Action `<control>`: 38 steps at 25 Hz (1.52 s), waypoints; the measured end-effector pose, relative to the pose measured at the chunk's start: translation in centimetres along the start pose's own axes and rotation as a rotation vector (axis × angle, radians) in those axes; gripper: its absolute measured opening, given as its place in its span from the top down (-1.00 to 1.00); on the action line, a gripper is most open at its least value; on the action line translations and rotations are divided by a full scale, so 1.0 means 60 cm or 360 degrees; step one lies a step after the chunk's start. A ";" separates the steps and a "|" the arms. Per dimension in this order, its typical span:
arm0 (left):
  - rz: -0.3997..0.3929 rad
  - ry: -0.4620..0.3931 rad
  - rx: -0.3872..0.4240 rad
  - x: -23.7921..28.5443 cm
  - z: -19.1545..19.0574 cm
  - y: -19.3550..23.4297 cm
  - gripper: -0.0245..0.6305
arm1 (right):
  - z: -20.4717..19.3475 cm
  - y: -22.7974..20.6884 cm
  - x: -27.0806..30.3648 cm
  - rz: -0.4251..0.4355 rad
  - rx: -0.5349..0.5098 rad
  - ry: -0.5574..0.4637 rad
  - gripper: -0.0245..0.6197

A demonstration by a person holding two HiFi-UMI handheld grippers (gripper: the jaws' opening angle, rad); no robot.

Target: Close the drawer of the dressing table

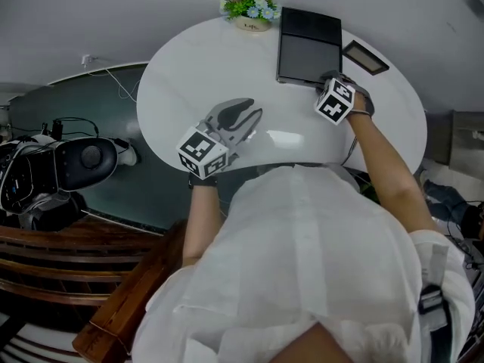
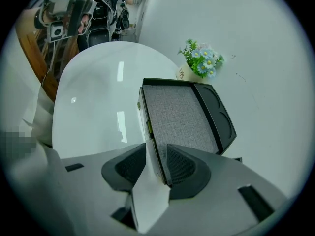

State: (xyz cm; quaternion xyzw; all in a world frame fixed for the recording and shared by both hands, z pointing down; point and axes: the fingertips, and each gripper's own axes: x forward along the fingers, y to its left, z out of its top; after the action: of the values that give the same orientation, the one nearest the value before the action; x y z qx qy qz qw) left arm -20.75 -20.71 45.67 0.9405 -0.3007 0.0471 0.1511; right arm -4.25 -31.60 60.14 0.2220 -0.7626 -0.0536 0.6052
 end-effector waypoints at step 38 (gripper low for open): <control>0.0578 -0.0256 0.0030 -0.155 0.050 0.057 0.60 | -0.114 0.007 -0.360 -0.0691 0.1412 -0.1175 0.90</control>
State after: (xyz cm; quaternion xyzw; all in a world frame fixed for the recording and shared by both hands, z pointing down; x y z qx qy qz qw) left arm -30.33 -19.19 42.05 0.8728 -0.4762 0.0011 0.1067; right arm 5.75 -21.21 42.65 0.5695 -0.8088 0.0735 0.1266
